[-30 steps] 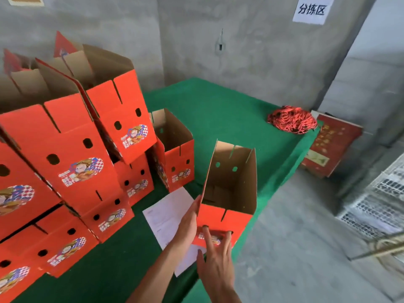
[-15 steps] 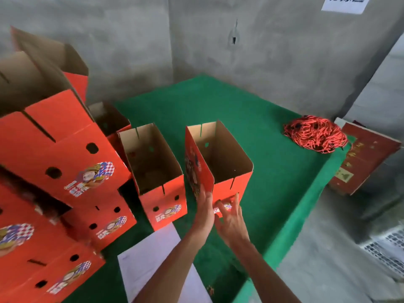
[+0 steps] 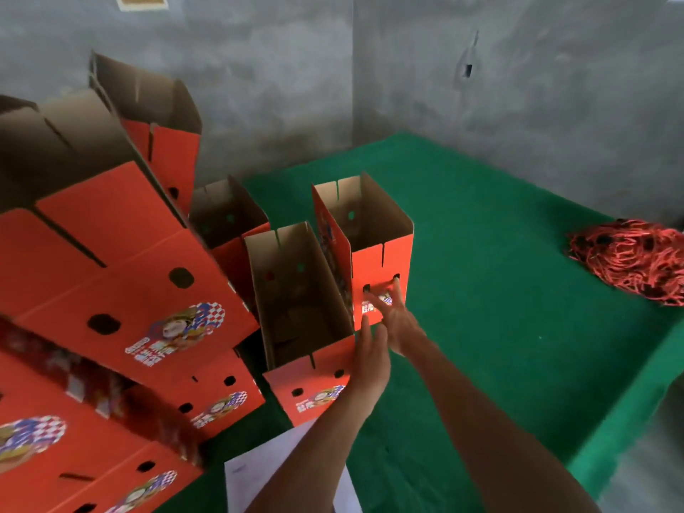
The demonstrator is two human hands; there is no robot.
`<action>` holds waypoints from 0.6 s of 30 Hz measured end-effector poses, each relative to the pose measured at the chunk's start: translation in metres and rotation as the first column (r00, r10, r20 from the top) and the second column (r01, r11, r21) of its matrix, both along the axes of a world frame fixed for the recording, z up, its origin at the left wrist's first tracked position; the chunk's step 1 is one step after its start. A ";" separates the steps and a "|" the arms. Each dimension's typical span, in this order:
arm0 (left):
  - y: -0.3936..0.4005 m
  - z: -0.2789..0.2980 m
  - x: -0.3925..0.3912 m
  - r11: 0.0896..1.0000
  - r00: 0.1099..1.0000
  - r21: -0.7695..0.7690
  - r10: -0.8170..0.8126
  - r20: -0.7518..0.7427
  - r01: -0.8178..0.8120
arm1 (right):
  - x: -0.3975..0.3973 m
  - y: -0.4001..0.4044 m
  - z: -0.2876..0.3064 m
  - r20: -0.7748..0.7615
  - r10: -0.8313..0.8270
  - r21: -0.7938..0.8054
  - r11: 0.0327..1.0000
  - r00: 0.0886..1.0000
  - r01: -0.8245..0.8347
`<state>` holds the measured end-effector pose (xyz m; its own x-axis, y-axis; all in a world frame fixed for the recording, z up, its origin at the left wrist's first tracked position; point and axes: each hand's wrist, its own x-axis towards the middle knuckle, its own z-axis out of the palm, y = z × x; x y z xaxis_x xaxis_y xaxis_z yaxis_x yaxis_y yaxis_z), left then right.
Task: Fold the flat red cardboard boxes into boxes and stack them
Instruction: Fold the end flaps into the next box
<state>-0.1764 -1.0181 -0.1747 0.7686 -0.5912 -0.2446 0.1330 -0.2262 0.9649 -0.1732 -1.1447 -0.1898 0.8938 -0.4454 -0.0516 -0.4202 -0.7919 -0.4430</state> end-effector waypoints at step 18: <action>0.255 0.010 -0.072 0.978 0.965 0.208 -0.055 0.258 0.000 | -0.153 0.286 0.003 0.515 -0.234 0.108 0.972 0.824 0.208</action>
